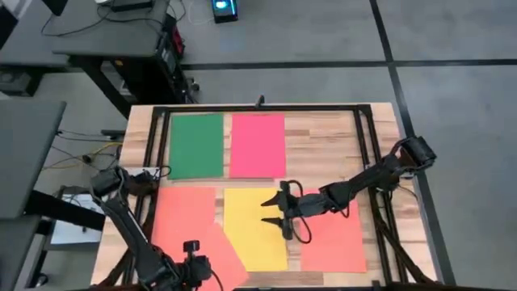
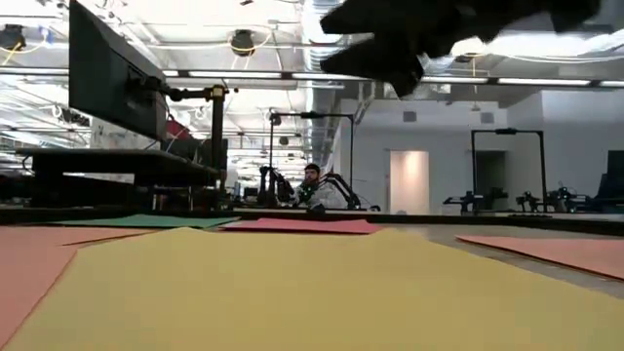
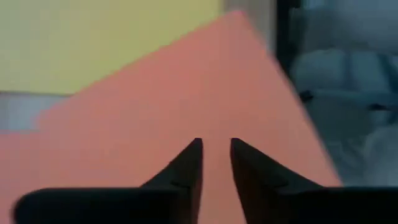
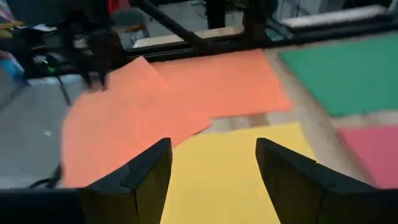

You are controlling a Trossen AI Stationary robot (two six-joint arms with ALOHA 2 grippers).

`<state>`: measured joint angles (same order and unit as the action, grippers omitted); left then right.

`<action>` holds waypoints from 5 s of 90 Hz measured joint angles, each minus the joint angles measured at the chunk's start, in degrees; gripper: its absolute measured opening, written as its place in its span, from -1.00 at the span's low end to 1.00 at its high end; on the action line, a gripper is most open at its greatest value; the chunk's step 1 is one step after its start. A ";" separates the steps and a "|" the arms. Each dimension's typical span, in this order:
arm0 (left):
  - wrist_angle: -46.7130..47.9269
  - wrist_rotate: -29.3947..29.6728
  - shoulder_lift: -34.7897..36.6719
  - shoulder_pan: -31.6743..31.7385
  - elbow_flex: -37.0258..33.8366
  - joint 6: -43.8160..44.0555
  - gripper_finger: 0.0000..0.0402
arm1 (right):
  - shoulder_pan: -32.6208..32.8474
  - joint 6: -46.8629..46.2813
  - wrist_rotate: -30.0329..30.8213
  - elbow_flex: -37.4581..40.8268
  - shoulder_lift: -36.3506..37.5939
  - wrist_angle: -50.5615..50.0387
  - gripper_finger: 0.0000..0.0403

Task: Organize paper
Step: Stack the orange paper on top of the orange paper

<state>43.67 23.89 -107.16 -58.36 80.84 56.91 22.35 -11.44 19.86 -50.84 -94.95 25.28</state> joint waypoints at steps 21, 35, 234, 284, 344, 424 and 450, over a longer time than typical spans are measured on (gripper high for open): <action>-7.73 -7.03 -2.68 0.10 0.10 2.39 -0.03 | 0.36 1.07 0.03 -1.76 -0.03 0.30 0.10; -10.64 -7.53 -5.87 0.03 3.09 -1.46 0.13 | 1.81 0.80 0.09 -1.78 -1.29 -0.23 0.10; 46.37 8.62 -9.10 -8.73 29.62 49.60 -0.97 | 7.09 12.78 -5.39 -81.04 -51.32 -58.79 0.10; 12.97 -8.04 18.53 -8.69 -12.22 52.33 -0.96 | 6.14 13.09 -8.05 -81.04 -51.26 -57.28 0.10; -10.45 -29.25 28.85 -5.56 -37.22 53.50 0.03 | 9.09 17.48 -7.84 -81.04 -51.24 -52.97 0.10; -27.48 -31.07 24.66 -3.22 -45.13 52.65 0.05 | 12.76 26.94 4.89 -81.04 -51.55 -51.96 0.10; -26.54 -26.44 24.80 -3.33 -45.11 53.10 0.05 | 12.43 26.28 11.08 -81.04 -51.39 -58.30 0.10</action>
<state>17.13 -2.56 -82.37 -61.69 35.73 110.01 34.77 14.84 30.94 -131.87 -146.34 -33.01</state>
